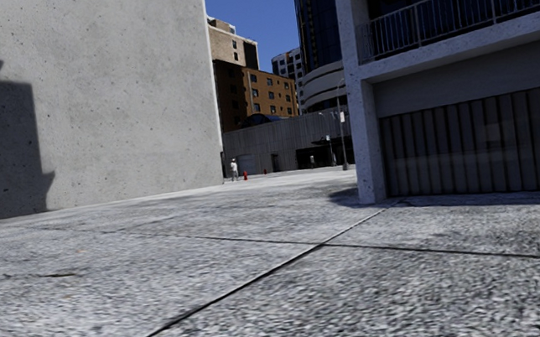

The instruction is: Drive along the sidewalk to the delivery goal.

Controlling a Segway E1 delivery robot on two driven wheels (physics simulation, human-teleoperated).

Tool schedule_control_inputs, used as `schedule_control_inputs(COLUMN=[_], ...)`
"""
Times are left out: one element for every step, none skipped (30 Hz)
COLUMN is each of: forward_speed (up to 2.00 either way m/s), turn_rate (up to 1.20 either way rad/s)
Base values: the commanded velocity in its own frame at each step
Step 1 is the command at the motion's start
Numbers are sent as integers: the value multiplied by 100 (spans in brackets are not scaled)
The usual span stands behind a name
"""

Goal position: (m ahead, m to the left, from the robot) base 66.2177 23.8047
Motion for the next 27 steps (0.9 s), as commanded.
schedule_control_inputs(forward_speed=[200,200,200,200,200,200,200,200,200,200,200,200,200,200,200,200,200,200,200,200,200,200,200,200,200,200,200], turn_rate=[0,0,0,0,0,0,0,0,0,0,0,0,0,0,0,0,0,0,0,0,0,0,0,0,0,0,0])
